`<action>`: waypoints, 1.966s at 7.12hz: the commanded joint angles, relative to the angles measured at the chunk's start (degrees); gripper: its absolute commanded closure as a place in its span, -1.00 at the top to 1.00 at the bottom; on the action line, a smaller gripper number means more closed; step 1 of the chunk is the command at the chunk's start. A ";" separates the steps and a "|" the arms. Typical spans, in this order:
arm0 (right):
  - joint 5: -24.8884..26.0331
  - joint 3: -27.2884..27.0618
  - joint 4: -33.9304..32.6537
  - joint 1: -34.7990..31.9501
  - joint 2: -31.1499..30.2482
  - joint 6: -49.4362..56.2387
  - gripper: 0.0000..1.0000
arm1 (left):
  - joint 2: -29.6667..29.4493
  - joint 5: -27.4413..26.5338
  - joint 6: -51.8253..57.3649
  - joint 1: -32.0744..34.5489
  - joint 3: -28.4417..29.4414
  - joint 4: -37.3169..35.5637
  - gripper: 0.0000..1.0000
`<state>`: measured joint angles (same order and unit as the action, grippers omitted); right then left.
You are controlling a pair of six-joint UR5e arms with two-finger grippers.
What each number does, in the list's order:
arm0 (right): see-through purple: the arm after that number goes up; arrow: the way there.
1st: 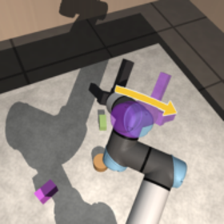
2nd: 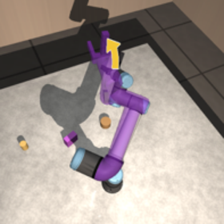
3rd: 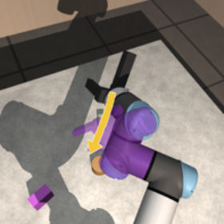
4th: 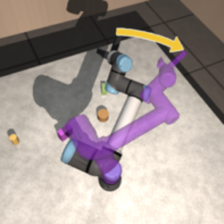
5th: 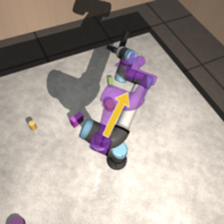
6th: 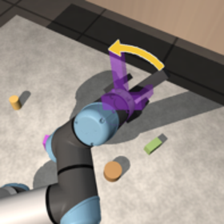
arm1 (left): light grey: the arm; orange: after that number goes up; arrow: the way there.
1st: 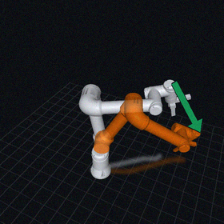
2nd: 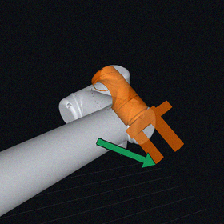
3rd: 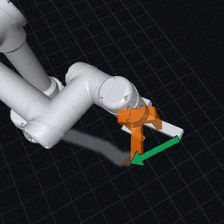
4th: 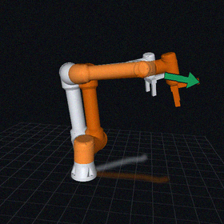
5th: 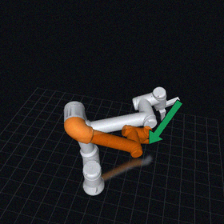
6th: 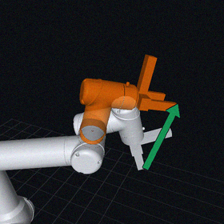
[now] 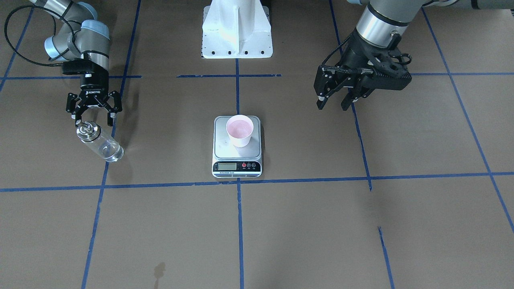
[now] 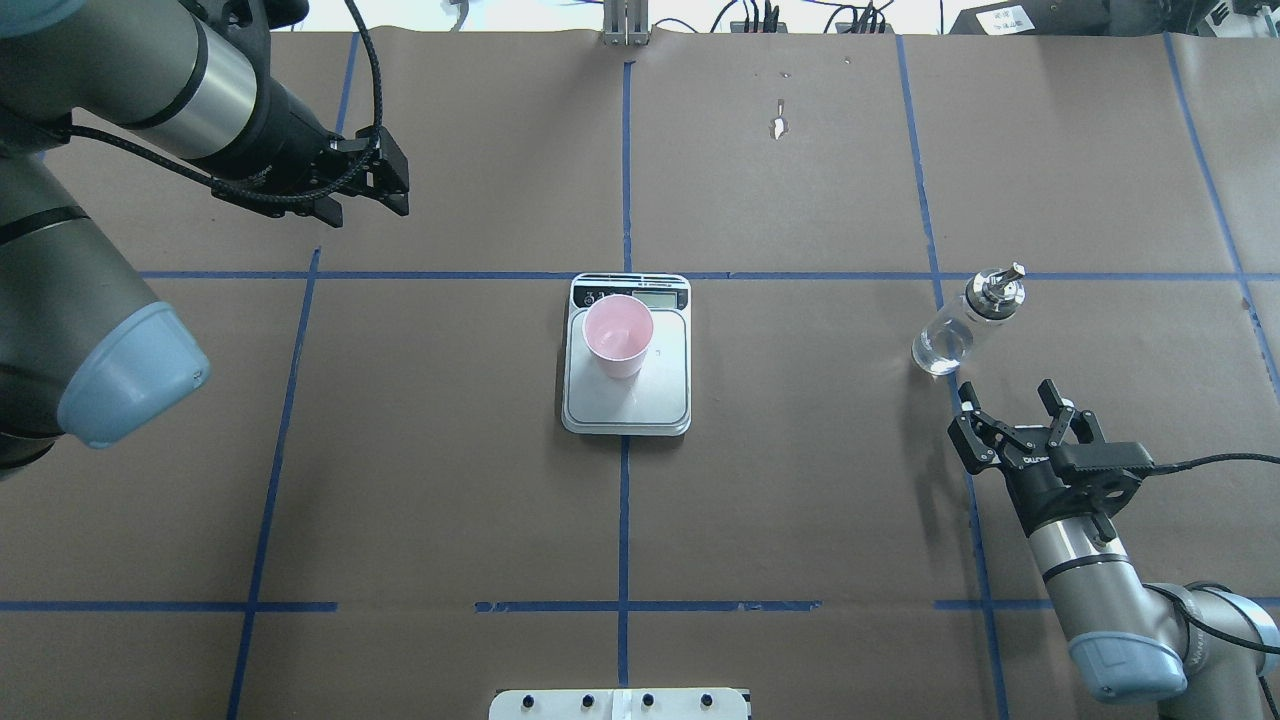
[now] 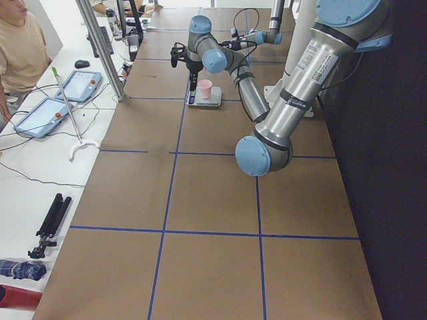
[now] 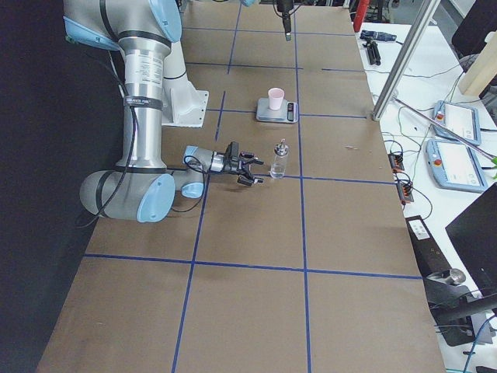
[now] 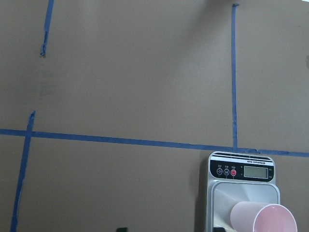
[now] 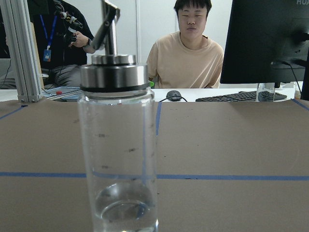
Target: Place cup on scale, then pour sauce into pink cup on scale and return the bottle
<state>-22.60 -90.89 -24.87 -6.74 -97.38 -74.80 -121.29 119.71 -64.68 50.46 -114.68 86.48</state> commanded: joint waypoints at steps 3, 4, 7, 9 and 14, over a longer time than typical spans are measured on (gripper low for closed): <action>-1.38 1.67 10.59 0.85 -8.50 0.87 1.00 | -0.09 0.00 -0.10 -0.36 0.51 0.00 0.35; -3.83 2.46 15.42 0.76 -10.35 1.93 1.00 | -0.27 0.00 -0.79 -0.71 0.60 0.09 0.35; -16.09 3.26 19.15 -7.62 -10.99 6.24 1.00 | -0.71 -3.14 -3.26 -5.97 0.69 -0.09 0.35; -30.58 3.18 19.16 -20.09 -9.94 11.66 1.00 | -0.44 -3.96 -3.26 -6.86 0.69 -0.09 0.35; -56.62 10.79 17.58 -41.03 4.45 16.32 1.00 | 4.64 -3.96 20.94 4.27 2.96 -0.09 0.34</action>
<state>-71.45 -83.54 -6.53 -42.09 -96.72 -60.82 -118.41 115.70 -50.80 51.08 -113.15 86.37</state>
